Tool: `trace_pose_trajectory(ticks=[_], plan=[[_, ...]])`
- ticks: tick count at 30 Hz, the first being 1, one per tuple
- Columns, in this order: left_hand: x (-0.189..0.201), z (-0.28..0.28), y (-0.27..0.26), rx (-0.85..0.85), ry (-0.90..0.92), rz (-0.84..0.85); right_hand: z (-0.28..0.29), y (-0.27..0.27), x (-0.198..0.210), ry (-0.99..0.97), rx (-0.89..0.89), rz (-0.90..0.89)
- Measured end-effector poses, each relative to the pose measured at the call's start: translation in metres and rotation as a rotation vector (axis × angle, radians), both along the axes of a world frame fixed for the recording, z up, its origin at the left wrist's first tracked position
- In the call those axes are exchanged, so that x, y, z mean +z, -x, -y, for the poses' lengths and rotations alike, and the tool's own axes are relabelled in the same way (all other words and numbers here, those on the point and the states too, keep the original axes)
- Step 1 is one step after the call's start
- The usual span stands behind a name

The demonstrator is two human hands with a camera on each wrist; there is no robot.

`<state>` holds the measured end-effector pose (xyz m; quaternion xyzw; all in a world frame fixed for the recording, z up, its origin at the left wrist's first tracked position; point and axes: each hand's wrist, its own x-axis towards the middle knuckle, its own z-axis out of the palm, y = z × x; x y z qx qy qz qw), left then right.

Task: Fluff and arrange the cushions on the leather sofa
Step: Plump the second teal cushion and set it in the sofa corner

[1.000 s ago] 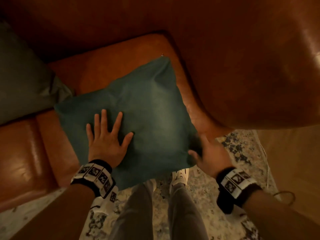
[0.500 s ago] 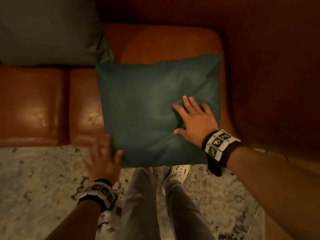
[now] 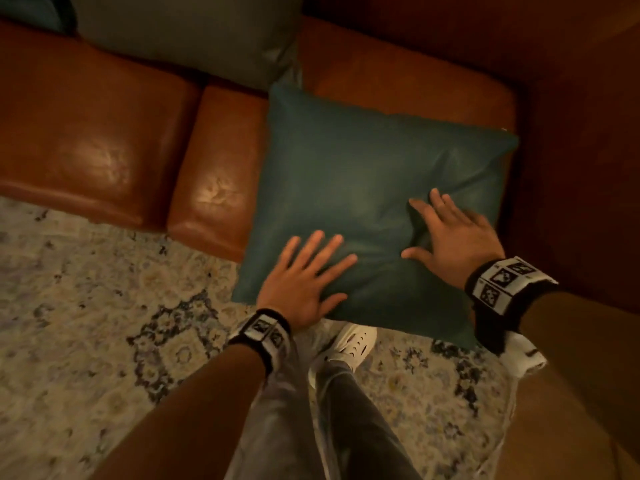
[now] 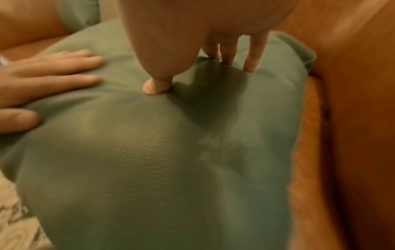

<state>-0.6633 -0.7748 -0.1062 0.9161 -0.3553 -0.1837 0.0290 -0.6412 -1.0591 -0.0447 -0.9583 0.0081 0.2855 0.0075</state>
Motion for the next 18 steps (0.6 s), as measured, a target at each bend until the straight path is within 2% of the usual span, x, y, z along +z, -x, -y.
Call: trace_pose_trajectory(ticks=[2,5,6,7,9,11,12,13,15,18], plan=[[-0.001,-0.036,0.018,0.286,-0.097,-0.109,-0.009,-0.002,-0.001,0.003,-0.003,-0.021],[-0.023,-0.104,0.051,0.794,-0.376,-0.480,-0.007,-0.003,0.004,0.003,-0.048,-0.064],[-0.025,-0.122,0.054,0.975,-0.411,-0.595,-0.004,-0.003,0.006,0.002,-0.060,-0.069],[-0.024,-0.130,0.052,1.128,-0.367,-0.627,-0.003,-0.003,0.006,-0.003,-0.060,-0.069],[-0.013,-0.118,0.037,1.363,-0.056,-0.430,-0.003,-0.004,0.006,-0.010,-0.041,-0.062],[0.002,-0.081,0.010,1.418,0.349,-0.312,-0.005,-0.005,0.004,-0.012,-0.037,-0.053],[0.007,-0.062,-0.003,1.358,0.507,-0.347,-0.005,-0.006,0.003,-0.010,-0.041,-0.054],[0.012,-0.044,-0.013,1.257,0.541,-0.415,-0.003,-0.006,0.004,-0.007,-0.047,-0.058],[0.010,-0.029,-0.021,1.154,0.386,-0.458,0.001,-0.005,0.003,-0.006,-0.046,-0.062],[0.005,-0.059,-0.016,1.098,0.036,-0.357,0.003,-0.005,0.004,-0.012,-0.062,-0.055]])
